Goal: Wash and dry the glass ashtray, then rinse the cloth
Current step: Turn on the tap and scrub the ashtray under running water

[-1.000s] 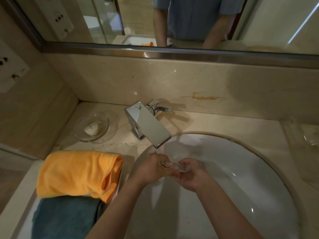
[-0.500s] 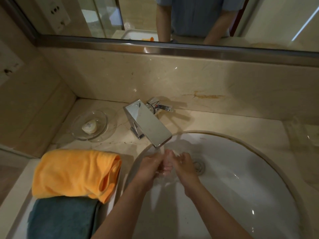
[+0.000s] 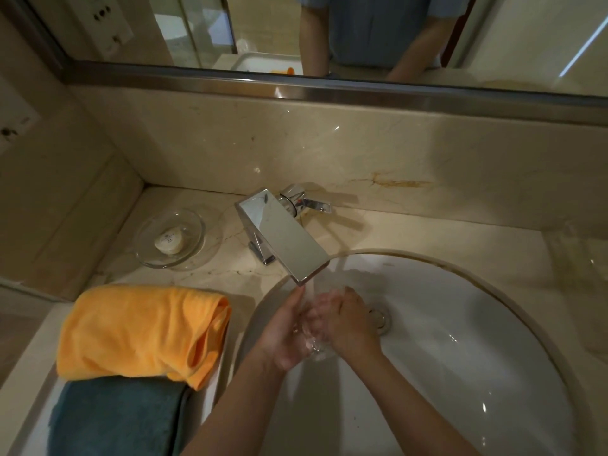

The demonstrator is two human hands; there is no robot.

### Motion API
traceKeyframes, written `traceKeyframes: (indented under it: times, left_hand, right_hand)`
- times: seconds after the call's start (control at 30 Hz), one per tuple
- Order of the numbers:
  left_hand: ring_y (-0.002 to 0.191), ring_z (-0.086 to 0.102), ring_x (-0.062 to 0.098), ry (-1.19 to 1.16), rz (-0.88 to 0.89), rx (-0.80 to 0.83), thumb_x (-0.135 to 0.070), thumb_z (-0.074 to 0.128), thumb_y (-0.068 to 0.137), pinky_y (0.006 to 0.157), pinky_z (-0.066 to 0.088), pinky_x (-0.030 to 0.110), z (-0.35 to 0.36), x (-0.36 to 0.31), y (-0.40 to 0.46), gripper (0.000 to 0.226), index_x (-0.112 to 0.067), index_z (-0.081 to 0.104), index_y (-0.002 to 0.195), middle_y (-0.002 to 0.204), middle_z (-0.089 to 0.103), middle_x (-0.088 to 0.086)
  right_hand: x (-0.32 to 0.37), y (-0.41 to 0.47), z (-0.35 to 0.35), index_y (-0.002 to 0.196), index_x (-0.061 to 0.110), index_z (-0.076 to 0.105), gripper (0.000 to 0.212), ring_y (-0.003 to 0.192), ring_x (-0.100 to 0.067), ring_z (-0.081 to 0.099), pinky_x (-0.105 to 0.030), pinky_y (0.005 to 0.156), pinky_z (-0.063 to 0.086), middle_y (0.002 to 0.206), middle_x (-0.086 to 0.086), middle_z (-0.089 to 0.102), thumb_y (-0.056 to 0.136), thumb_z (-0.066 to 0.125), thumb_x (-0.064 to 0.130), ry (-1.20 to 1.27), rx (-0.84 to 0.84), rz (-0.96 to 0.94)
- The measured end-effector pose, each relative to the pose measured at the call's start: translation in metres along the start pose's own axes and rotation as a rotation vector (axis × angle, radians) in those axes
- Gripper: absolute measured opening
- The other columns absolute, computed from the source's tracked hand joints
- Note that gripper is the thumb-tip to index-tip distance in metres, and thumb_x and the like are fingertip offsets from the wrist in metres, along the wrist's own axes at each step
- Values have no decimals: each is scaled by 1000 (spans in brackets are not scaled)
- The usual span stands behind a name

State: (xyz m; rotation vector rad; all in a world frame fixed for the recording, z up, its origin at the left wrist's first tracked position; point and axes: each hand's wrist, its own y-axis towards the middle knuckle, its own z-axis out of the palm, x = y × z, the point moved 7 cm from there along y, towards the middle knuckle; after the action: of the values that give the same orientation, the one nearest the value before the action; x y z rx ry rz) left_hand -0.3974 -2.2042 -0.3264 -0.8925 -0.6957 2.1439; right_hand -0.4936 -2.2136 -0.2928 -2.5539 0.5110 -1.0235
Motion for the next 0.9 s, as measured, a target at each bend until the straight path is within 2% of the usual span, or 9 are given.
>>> traceKeyframes:
  times: [0.1,0.2,0.3,0.37,0.47,0.57,0.73,0.8,0.9]
  left_hand:
    - [83,67,21,-35,-36,11,-44,43,89,77,53,31,5,4,1,46,-7,69,98,93,69,9]
    - [102,61,22,-100,-7,31,-49,39,89,94,46,33,7,6,1,51,-8,63,109,110,62,9]
    - [97,67,22,-136,42,21,-50,35,92,87,50,38,11,3,-2,54,-11,70,102,110,68,9]
    - [78,72,21,-134,43,22,-49,32,93,77,50,40,14,4,-3,60,-12,78,80,91,75,9]
    - [71,72,22,-116,44,-5,-48,29,95,68,57,35,16,10,-2,64,-11,78,74,83,75,10]
    - [70,72,23,-162,6,0,-48,33,93,68,56,36,19,15,-2,62,-11,78,72,82,75,9]
    - [98,62,21,-291,25,-21,-48,37,91,74,56,30,16,11,1,48,-10,61,110,109,63,6]
    - [104,59,21,-281,41,-38,-47,41,91,82,54,31,14,10,-1,50,-9,55,121,118,59,8]
    - [91,66,21,-288,69,-55,-49,39,92,80,55,30,13,5,-5,51,-8,56,117,104,64,10]
  right_hand:
    - [19,-13,20,144,18,28,86,137,-29,32,-44,108,32,153,-4,31,83,-17,59,-241,25,-236]
    - [41,-26,16,138,22,40,61,136,-25,38,-53,104,34,145,6,44,91,7,42,-420,-1,-345]
    - [34,-15,24,149,25,9,57,146,-15,-1,-46,116,4,158,8,10,95,6,44,-374,176,-397]
    - [22,2,18,149,23,8,53,146,-17,2,-43,117,9,159,4,7,99,17,39,-257,220,-273]
    - [7,18,9,147,25,19,52,143,-24,21,-42,116,20,156,-5,21,98,19,42,-94,180,-91]
    - [6,10,13,149,28,7,54,146,-25,7,-46,117,12,159,-2,6,97,13,44,-299,218,-111]
    - [33,-26,19,149,26,3,93,146,-11,-8,-45,115,-6,159,9,2,62,-22,51,-424,183,-407]
    - [30,-22,18,149,26,5,93,146,-10,-6,-40,115,-8,159,7,6,67,-20,61,-420,187,-458]
    - [30,-25,15,148,29,13,83,144,-5,-5,-29,110,-11,158,7,15,74,-4,60,-383,210,-590]
